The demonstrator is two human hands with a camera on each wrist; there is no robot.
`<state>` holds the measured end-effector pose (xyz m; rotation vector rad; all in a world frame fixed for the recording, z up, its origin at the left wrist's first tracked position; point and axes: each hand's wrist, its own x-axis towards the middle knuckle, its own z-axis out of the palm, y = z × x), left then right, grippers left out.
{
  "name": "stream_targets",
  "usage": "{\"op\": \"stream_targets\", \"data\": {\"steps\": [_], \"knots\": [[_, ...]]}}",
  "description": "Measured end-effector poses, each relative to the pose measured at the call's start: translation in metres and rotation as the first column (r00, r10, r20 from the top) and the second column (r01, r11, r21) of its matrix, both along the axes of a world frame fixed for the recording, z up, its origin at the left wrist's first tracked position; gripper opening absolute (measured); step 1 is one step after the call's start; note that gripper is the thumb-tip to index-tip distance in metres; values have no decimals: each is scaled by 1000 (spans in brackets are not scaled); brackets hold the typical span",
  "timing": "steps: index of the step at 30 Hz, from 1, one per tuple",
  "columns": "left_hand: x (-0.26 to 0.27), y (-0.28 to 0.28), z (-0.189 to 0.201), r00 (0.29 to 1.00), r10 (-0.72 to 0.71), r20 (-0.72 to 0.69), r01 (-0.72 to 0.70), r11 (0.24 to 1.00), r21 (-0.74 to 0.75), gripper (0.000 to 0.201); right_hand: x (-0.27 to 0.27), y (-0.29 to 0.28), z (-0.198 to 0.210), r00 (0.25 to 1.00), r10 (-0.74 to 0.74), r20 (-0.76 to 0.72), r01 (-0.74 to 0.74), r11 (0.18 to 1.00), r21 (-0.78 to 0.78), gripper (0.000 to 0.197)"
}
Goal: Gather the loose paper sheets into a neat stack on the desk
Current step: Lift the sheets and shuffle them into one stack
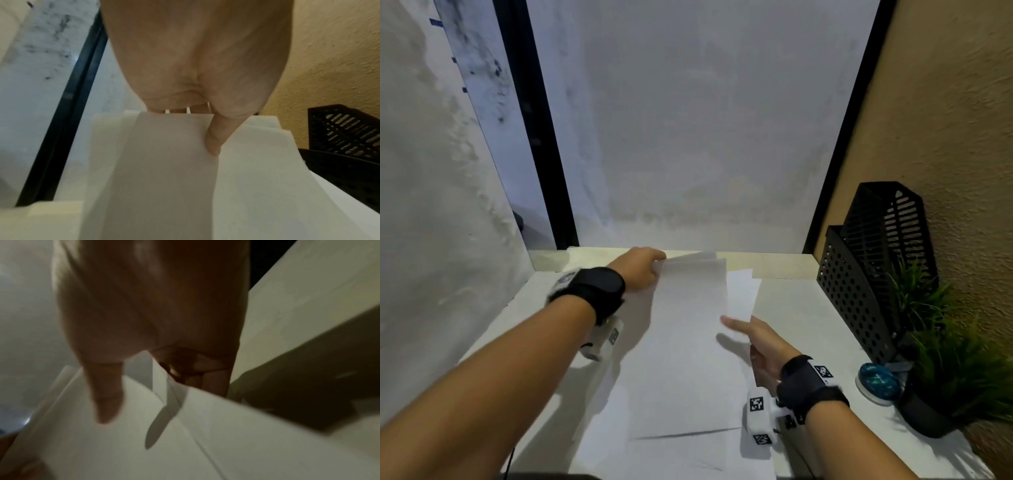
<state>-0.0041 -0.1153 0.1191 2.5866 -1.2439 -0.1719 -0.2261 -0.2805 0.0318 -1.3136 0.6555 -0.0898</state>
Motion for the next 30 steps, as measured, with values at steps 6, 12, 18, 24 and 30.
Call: {"op": "stream_targets", "data": {"steps": [6,12,18,24,30], "knots": [[-4,-14,-32,988,79,133,-58,986,-155,72,3,3,-20,997,-77,-11,74,977,-199,41],[15,19,-48,789,354,-503,-582,694,-424,139,4,0,13,962,-182,204,217,962,-165,50],[16,35,-48,504,4,-864,-594,727,-343,100,11,-14,50,919,-170,356,264,935,-236,40],[0,33,5,773,-152,-616,-507,434,-744,30,17,-13,83,778,-227,586,484,811,-329,27],[-32,29,18,944,-15,-330,-315,266,-911,16,23,15,95,652,-212,728,618,705,-348,17]]}}
